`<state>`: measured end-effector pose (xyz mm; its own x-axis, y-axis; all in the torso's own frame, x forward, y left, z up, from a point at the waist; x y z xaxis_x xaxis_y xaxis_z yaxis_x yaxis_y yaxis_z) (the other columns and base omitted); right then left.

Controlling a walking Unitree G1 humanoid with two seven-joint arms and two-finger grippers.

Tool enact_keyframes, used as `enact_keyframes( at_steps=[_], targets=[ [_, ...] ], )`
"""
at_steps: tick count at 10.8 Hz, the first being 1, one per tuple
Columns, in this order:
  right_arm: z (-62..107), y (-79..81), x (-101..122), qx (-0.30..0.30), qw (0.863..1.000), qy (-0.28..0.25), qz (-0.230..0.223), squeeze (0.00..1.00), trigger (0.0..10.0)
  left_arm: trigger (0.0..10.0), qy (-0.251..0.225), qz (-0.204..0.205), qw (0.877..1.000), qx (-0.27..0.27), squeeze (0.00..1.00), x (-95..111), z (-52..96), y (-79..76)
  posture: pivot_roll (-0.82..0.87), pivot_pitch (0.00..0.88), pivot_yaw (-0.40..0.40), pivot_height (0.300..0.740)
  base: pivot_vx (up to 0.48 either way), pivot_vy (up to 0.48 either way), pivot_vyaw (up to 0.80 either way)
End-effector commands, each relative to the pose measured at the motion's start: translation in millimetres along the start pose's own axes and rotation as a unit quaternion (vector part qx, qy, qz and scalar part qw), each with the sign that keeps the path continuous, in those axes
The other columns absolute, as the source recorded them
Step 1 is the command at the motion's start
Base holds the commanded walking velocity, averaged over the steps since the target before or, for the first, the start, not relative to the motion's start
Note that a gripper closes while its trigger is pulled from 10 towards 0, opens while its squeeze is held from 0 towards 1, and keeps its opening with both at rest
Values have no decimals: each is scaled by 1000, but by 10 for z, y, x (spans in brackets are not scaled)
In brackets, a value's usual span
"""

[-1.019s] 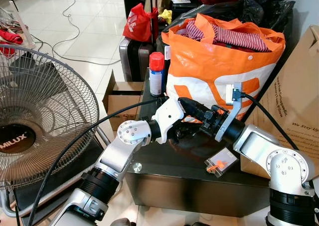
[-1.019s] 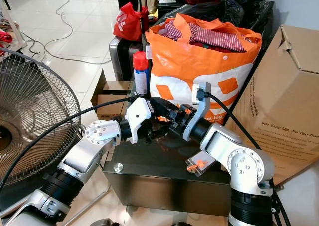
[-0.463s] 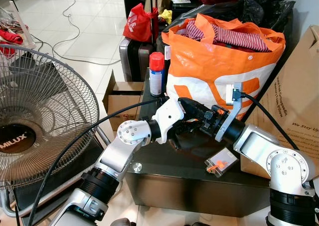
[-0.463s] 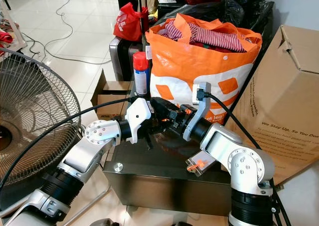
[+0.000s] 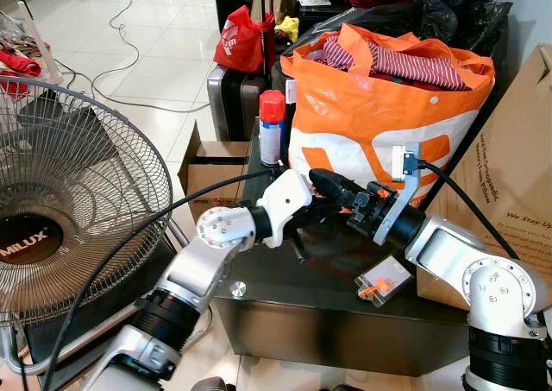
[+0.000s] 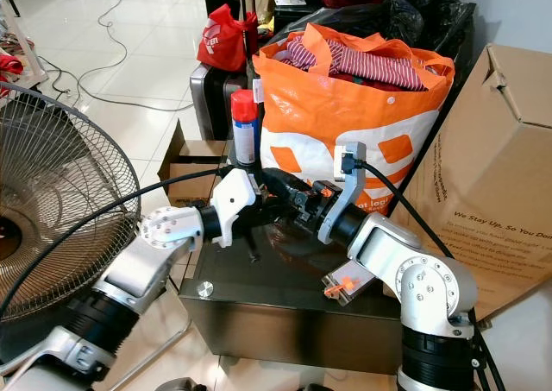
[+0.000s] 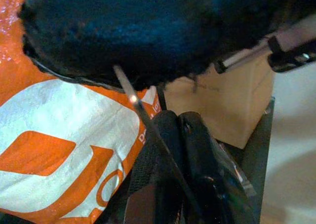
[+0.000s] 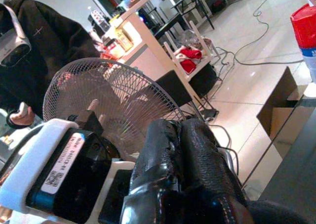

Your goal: Hang keys on a hook

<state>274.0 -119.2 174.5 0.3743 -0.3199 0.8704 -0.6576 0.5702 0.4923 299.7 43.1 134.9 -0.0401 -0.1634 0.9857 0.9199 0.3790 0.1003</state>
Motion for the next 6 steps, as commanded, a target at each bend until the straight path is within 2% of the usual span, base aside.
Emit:
enact_keyframes(
  at_steps=[1,4,5,6],
  targets=[
    [45,-29,-1,-12,1000,-2,4,0,0,0,10,-16,1000,-9,0,14,50,6,-46,0,20,740,0,0,0],
    [75,-25,-30,-11,1000,5,10,0,0,0,29,-32,999,6,0,5,186,124,-43,0,16,740,0,0,0],
    [72,-18,-42,-9,1000,7,12,0,2549,0,39,-39,998,4,0,7,251,157,-41,0,14,740,0,0,0],
    [72,-16,-44,-9,1000,7,12,0,2549,0,41,-40,998,6,0,8,264,167,-41,0,14,740,0,0,0]
  ],
)
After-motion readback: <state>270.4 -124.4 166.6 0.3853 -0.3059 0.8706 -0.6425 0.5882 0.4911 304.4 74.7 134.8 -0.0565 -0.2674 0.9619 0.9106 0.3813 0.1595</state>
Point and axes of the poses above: a point about 5 cm out from each wrist's last joint towards the gripper, its own z axis pointing back from the gripper into the wrist, its own x axis along the axis of the wrist's last joint, y = z × x, the point moved 1 cm from there along -z, pointing out of the wrist towards the gripper, and after that the axes turned 8 degrees about z, right-handed, at the moved point
